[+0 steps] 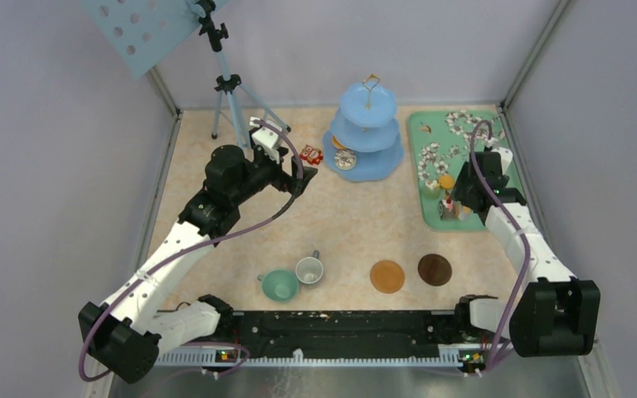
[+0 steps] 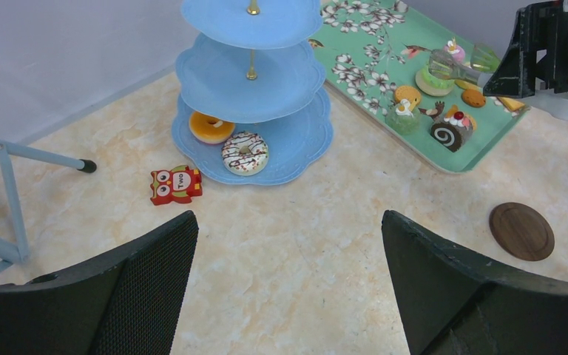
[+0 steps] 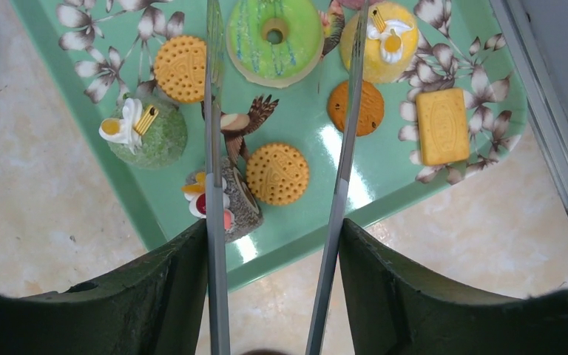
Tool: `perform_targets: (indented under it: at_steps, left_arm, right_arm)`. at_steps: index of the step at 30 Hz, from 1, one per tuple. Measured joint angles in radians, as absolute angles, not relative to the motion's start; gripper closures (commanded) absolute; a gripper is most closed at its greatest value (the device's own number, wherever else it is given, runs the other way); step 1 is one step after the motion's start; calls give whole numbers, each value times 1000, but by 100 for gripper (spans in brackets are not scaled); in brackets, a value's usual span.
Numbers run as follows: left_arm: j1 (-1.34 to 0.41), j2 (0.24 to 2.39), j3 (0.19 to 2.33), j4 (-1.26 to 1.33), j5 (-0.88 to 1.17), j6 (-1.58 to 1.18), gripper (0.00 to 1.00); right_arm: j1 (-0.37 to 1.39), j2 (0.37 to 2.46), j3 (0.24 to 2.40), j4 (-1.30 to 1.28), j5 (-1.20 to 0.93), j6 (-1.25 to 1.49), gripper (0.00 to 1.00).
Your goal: Serve the afternoon tea
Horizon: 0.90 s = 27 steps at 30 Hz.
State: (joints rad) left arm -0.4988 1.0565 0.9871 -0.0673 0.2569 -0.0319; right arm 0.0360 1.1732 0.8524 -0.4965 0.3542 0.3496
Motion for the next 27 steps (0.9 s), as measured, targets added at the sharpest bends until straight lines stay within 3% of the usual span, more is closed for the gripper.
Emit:
perform_targets:
  at_steps: [13,27]
  left_arm:
    - [-499,1056,987,-67,257,-31,1]
    - [-499,1056,987,-67,257,-32,1]
  right_arm:
    - [17,1247,852,-464,281,343,38]
    - [-5,1283,851,-433,270,343,47]
